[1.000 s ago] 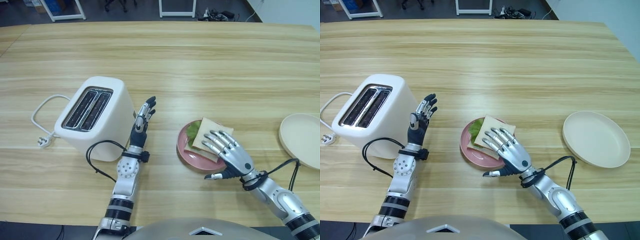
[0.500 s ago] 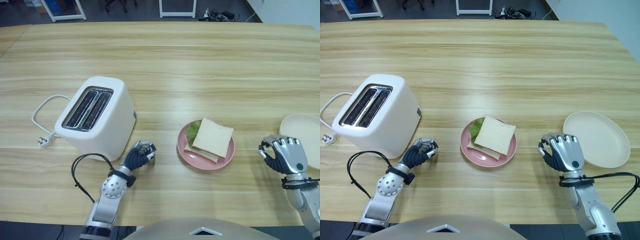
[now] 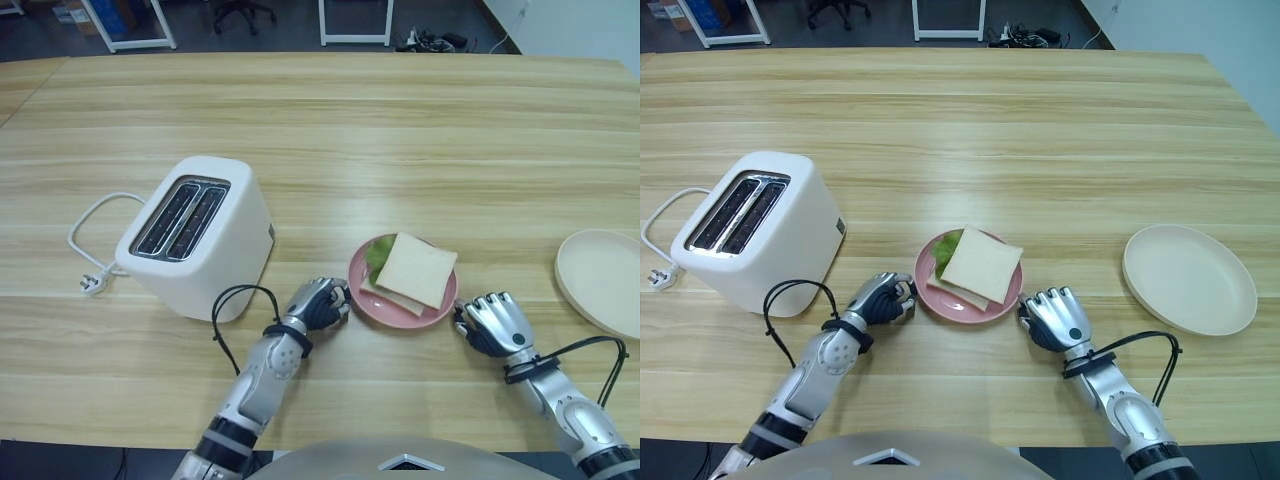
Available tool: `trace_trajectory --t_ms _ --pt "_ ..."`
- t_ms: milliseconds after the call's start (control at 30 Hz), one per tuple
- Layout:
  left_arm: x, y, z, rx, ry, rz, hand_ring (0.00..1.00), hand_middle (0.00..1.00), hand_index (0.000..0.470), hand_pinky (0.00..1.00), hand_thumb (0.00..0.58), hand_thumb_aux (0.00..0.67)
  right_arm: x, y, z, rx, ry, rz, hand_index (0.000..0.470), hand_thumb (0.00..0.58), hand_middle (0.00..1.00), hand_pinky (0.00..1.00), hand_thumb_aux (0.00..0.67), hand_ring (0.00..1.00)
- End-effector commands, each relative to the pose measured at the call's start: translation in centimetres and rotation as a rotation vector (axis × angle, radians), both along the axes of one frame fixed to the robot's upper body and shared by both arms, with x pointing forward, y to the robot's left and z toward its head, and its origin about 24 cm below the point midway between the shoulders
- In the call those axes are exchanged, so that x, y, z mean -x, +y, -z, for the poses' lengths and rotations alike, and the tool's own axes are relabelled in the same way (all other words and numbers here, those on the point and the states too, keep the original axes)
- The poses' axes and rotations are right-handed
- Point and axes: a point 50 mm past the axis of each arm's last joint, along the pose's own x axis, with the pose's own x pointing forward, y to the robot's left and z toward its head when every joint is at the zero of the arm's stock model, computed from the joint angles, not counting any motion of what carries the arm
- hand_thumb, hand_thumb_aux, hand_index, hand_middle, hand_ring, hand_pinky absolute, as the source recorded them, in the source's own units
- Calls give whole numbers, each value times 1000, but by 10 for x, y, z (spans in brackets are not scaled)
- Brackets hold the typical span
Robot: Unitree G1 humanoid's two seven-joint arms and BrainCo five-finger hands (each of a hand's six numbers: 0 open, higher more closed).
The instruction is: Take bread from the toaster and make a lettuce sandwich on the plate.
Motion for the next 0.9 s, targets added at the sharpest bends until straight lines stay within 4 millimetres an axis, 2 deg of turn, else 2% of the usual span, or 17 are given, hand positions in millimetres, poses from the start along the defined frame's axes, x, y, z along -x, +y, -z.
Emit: trace_trajectory --t_ms 33,167,333,400,500,533,567,600,667,767,833,900 --pt "5 10 58 -173 212 -59 1000 1000 470 1000 580 670 -26 6 13 55 34 1 470 580 1000 1000 670 1000" --pt "-21 12 61 -260 153 -108 1000 1000 470 1000 580 670 -65 16 18 55 37 21 470 580 1000 1000 670 1000" --pt "-58 14 51 -278 83 -162 1000 1000 470 1000 580 670 -110 31 10 54 22 50 470 580 1000 1000 670 1000" --pt "-67 11 44 -261 61 -165 1000 1000 470 1000 580 670 -118 31 5 42 7 65 470 580 1000 1000 670 1000" --pt "-77 10 30 -196 -13 -188 1000 1000 470 1000 580 670 -117 24 -7 -12 -32 85 470 580 1000 1000 670 1000" --pt "-79 14 23 -184 -66 -211 867 867 417 867 572 594 -114 21 -14 -74 -36 96 407 570 976 976 581 976" --pt "-81 19 16 -183 -128 -237 0 0 0 0 0 0 -110 19 -22 -155 -32 109 20 49 239 239 29 239" --pt "-82 26 7 -181 -199 -271 0 0 0 0 0 0 -105 17 -32 -270 -34 124 0 0 0 0 0 0" --pt "-82 35 -16 -59 -356 -340 0 0 0 0 0 0 -93 18 -52 -581 -14 138 0 0 0 0 0 0" --pt "-75 37 -45 486 -382 -401 0 0 0 0 0 0 -76 28 -70 -1079 54 124 0 0 0 0 0 0" --pt "-73 39 -49 788 -313 -412 0 0 0 0 0 0 -74 33 -70 -1257 103 173 0 0 0 0 0 0" --pt "-73 44 -46 908 -275 -424 0 0 0 0 0 0 -75 38 -66 -1326 128 185 0 0 0 0 0 0"
